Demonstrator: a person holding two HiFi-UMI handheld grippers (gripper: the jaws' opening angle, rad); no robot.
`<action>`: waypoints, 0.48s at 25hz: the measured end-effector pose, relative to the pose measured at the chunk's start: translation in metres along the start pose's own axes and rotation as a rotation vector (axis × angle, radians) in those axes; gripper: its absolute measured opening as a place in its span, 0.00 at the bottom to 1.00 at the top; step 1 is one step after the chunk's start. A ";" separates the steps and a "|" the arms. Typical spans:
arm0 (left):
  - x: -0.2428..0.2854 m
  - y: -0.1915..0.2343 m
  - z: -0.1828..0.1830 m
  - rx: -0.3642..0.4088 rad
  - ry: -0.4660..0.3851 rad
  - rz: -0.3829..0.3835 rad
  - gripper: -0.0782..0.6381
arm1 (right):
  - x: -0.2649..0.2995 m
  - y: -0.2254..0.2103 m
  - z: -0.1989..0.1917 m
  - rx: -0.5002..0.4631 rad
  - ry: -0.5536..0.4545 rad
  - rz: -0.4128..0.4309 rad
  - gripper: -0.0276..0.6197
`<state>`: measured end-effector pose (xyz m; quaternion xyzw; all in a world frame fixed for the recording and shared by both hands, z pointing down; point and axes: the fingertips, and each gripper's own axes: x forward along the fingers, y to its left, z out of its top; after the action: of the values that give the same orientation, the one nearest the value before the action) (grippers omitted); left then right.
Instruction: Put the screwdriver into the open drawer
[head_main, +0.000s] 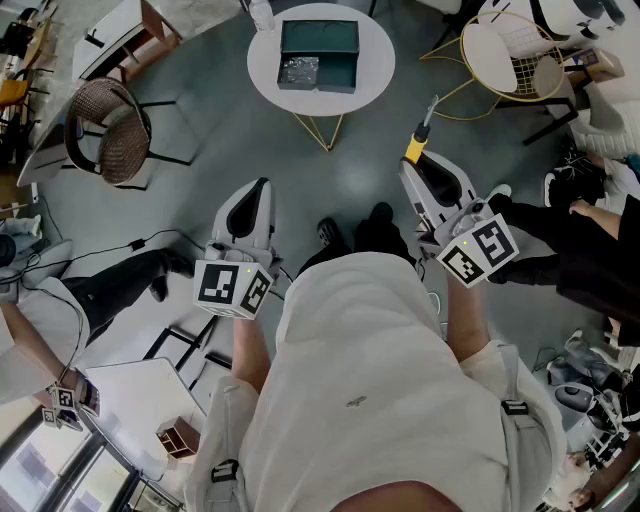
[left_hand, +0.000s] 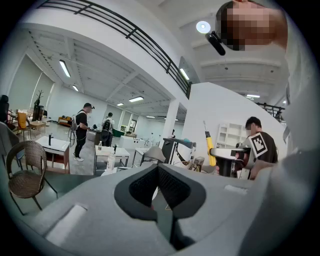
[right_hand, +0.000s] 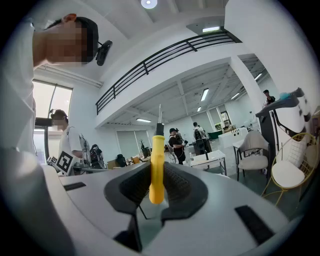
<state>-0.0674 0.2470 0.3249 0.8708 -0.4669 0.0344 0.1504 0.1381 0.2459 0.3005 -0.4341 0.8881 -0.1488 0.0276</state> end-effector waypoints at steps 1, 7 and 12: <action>0.000 0.001 0.001 0.001 -0.002 0.000 0.12 | 0.000 0.000 0.001 -0.002 -0.001 -0.004 0.17; -0.003 0.006 0.004 0.001 -0.013 0.004 0.12 | -0.001 0.003 0.001 -0.019 0.006 -0.015 0.17; -0.004 0.010 0.006 0.005 -0.014 0.006 0.12 | -0.002 0.004 0.002 -0.019 0.001 -0.032 0.17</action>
<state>-0.0784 0.2434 0.3208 0.8699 -0.4705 0.0298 0.1449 0.1368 0.2491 0.2969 -0.4483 0.8824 -0.1412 0.0208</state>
